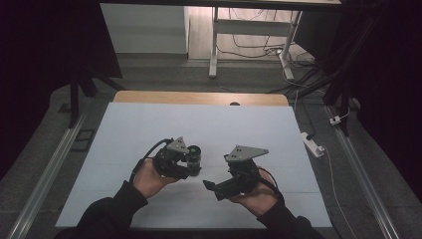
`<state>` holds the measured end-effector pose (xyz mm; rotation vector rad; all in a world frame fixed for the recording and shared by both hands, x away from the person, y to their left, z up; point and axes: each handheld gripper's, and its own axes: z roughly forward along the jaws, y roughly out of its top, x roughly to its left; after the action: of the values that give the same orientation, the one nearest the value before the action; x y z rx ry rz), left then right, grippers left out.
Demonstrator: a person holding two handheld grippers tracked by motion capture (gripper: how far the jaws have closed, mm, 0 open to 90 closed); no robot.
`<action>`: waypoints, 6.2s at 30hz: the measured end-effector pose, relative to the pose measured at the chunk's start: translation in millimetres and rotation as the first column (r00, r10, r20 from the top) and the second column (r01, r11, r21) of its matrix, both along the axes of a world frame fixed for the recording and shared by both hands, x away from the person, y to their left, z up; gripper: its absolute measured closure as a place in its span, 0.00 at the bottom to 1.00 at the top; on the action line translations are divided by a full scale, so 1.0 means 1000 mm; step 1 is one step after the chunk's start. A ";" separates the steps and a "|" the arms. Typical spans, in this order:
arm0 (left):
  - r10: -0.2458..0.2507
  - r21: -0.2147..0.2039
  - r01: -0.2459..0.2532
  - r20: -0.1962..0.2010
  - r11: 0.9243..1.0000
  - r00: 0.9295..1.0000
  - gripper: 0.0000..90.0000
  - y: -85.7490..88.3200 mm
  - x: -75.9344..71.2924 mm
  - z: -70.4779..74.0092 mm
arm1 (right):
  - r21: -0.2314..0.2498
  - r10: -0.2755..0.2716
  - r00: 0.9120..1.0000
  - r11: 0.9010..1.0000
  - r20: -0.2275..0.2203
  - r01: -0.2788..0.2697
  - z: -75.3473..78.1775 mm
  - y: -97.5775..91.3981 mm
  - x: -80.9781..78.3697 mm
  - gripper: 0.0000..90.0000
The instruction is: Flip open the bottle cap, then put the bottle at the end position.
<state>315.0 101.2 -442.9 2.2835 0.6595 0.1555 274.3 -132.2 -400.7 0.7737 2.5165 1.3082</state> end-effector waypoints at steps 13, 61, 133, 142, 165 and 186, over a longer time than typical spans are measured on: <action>0.004 -0.001 -0.004 0.003 1.000 1.000 0.59 0.000 0.000 0.000 | -0.021 0.048 0.999 0.999 0.003 -0.048 0.001 0.015 0.011 0.45; -0.006 0.049 0.007 -0.007 0.999 1.000 0.59 -0.005 0.000 -0.008 | 0.061 0.071 0.997 0.996 -0.011 -0.071 0.012 0.033 0.030 1.00; 0.003 0.026 -0.003 0.008 1.000 1.000 0.59 0.003 0.002 -0.003 | 0.064 -0.065 0.997 0.996 0.050 0.062 0.018 -0.019 0.005 0.33; 0.003 0.024 -0.003 0.008 1.000 1.000 0.59 0.004 0.003 -0.002 | 0.037 -0.117 0.993 0.992 0.011 0.117 0.002 -0.046 -0.008 0.16; 0.015 0.004 -0.015 0.009 1.000 1.000 0.59 0.008 0.006 0.005 | -0.033 -0.318 0.948 0.947 0.003 0.318 -0.043 -0.117 -0.035 0.00; 0.042 -0.026 -0.041 0.014 0.999 0.999 0.59 0.014 0.017 0.012 | -0.057 -0.374 0.925 0.927 -0.058 0.371 -0.054 -0.140 -0.042 0.00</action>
<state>331.8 115.1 -430.5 2.2427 0.6979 0.1824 232.8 -271.9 -455.2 1.2327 2.2826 1.1063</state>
